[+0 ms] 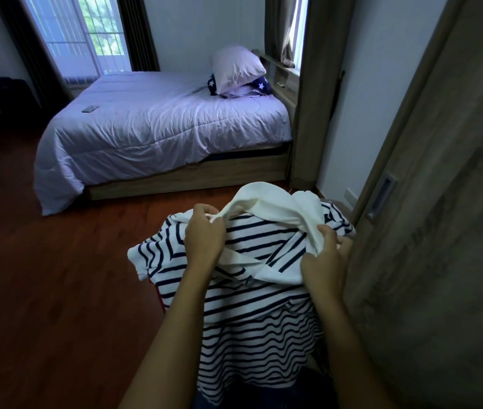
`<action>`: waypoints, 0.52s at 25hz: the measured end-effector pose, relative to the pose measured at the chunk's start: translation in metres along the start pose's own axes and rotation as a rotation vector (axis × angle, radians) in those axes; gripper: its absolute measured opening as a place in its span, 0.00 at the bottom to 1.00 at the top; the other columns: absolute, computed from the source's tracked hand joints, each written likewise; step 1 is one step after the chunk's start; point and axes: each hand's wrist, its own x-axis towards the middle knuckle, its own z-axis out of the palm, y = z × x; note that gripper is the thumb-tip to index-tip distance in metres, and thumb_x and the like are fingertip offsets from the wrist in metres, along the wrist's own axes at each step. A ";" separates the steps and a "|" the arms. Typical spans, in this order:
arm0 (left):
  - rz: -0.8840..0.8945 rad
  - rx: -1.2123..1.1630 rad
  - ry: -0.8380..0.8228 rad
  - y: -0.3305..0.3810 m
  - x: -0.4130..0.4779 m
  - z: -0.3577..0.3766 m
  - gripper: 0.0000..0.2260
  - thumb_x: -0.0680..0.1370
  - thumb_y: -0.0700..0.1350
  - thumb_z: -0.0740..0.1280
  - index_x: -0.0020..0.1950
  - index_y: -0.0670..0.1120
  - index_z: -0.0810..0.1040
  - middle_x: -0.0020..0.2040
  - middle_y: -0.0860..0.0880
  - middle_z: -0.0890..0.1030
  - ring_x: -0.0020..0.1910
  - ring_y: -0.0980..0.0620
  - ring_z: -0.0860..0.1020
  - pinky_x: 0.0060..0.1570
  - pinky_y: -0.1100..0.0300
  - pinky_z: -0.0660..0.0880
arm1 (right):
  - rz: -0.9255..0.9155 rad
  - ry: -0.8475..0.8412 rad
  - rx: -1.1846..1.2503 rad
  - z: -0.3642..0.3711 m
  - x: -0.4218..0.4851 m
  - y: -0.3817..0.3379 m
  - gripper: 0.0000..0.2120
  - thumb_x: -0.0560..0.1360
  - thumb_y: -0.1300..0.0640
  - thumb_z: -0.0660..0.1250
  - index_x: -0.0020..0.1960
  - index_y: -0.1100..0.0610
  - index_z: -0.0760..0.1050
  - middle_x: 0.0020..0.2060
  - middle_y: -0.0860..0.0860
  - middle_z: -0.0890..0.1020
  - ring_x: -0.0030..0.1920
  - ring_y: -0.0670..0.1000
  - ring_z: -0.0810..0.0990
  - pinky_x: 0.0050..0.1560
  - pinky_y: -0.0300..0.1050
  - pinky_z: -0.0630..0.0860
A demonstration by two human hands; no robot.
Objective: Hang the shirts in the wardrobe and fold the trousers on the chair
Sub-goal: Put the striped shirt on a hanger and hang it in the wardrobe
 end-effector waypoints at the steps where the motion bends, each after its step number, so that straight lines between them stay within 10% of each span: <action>1: -0.004 0.036 -0.031 -0.002 0.001 0.001 0.07 0.73 0.47 0.64 0.50 0.49 0.73 0.44 0.51 0.78 0.45 0.49 0.77 0.39 0.58 0.69 | -0.029 -0.029 -0.087 0.002 0.005 -0.004 0.28 0.69 0.63 0.65 0.67 0.49 0.66 0.64 0.53 0.60 0.64 0.56 0.64 0.64 0.46 0.65; 8: 0.080 0.429 0.001 -0.011 0.001 0.010 0.13 0.75 0.52 0.61 0.55 0.50 0.79 0.51 0.47 0.80 0.51 0.43 0.77 0.45 0.54 0.71 | -0.261 -0.128 -0.462 0.014 0.041 -0.008 0.13 0.78 0.57 0.59 0.62 0.56 0.73 0.60 0.57 0.73 0.61 0.59 0.68 0.58 0.56 0.66; 13: 0.141 0.152 0.233 0.009 -0.001 -0.014 0.08 0.75 0.42 0.60 0.38 0.40 0.74 0.36 0.44 0.75 0.37 0.43 0.73 0.36 0.58 0.59 | -0.312 0.113 -0.018 -0.021 0.033 -0.030 0.10 0.80 0.59 0.57 0.51 0.63 0.74 0.43 0.57 0.78 0.45 0.57 0.76 0.41 0.47 0.69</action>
